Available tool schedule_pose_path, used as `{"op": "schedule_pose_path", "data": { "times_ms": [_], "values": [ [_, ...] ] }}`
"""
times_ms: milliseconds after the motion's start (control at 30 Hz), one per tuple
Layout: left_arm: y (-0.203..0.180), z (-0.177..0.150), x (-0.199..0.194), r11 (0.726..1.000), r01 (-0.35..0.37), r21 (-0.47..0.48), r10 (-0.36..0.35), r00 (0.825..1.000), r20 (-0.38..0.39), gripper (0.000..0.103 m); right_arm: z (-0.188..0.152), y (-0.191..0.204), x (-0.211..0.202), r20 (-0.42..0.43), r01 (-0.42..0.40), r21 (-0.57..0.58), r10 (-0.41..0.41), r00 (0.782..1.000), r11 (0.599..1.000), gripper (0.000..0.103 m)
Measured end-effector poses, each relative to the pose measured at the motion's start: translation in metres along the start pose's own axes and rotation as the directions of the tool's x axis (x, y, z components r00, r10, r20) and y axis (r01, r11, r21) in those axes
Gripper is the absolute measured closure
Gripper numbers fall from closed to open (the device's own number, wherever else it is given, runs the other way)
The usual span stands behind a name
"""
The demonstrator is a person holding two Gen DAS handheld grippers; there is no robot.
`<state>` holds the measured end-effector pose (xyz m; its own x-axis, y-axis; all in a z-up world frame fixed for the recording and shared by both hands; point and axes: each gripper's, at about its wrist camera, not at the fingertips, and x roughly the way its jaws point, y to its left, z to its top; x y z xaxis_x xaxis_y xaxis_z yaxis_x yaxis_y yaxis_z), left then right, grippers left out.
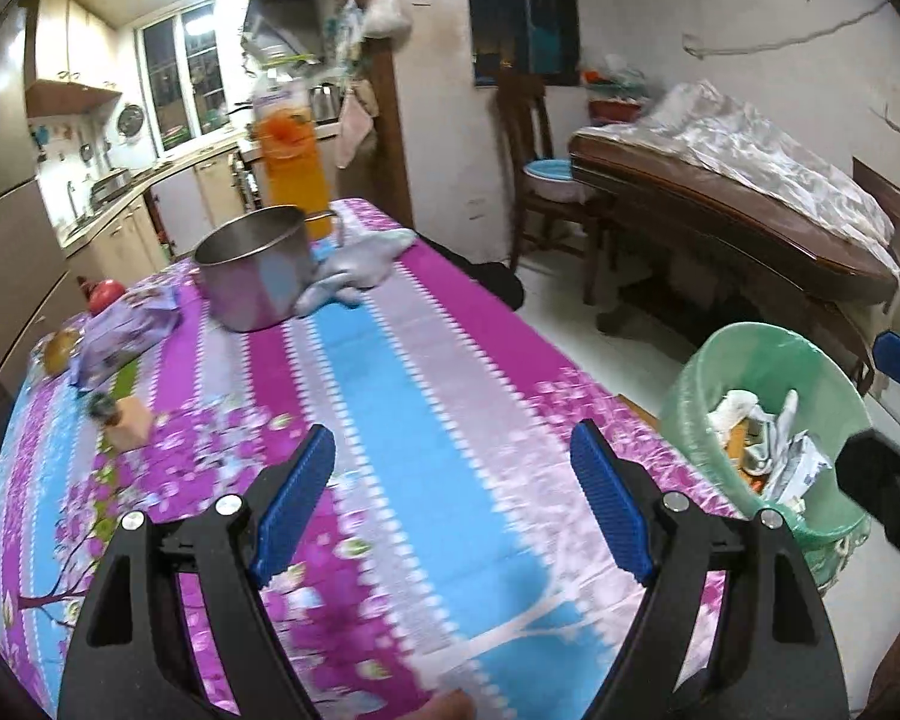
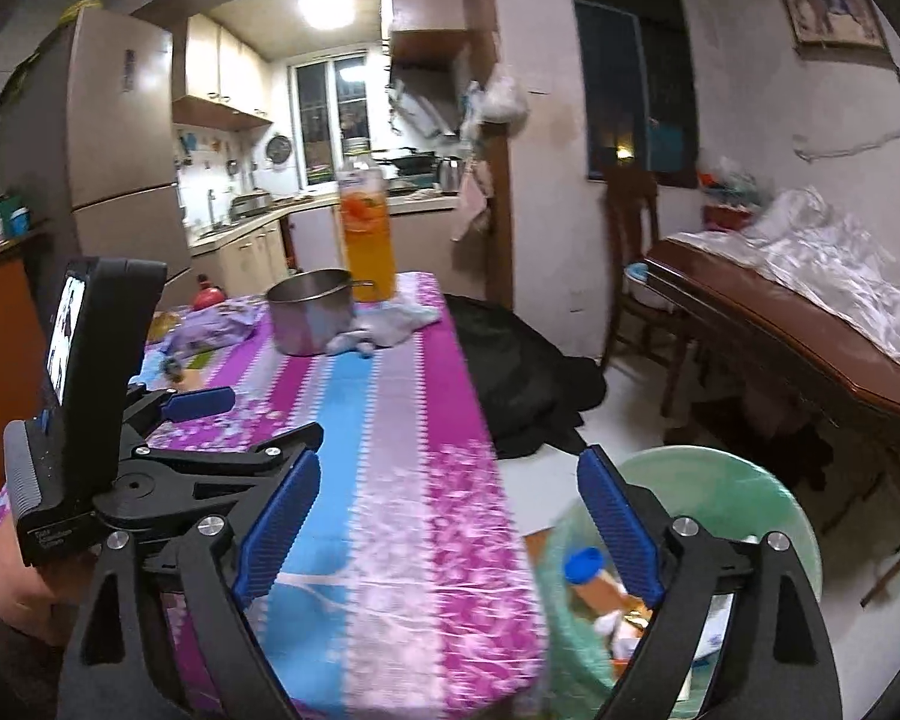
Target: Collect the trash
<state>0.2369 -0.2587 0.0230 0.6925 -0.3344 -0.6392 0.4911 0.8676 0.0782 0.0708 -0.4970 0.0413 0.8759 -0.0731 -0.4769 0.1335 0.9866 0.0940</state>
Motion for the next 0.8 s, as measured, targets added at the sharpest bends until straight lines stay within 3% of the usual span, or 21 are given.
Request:
{"op": "schedule_pose_path", "data": {
  "times_ms": [300,400,500,633,800],
  "values": [
    [0.035,-0.015,-0.02,0.999,-0.008,-0.038,0.009,1.0,0.026,0.02,-0.001,0.05,-0.012,0.023,-0.037,-0.037,0.037,0.999,0.999,0.01],
    [0.042,-0.02,-0.03,0.999,0.003,-0.048,-0.001,0.999,0.041,0.018,-0.003,0.059,-0.025,0.064,-0.03,-0.042,0.032,0.997,0.999,0.01],
    [0.041,-0.028,-0.045,0.999,0.018,-0.043,-0.015,0.996,0.089,0.006,-0.007,0.054,-0.053,0.142,-0.006,-0.021,0.009,0.99,1.0,0.005],
    [0.024,-0.051,-0.074,0.998,0.071,0.001,-0.07,0.982,0.173,0.006,-0.038,0.045,-0.118,0.277,0.128,-0.012,-0.12,0.953,0.992,0.005],
    [-0.015,-0.085,-0.103,0.992,0.107,0.07,-0.121,0.962,0.243,0.006,-0.095,0.027,-0.185,0.337,0.295,0.032,-0.288,0.896,0.955,0.005]
  ]
}}
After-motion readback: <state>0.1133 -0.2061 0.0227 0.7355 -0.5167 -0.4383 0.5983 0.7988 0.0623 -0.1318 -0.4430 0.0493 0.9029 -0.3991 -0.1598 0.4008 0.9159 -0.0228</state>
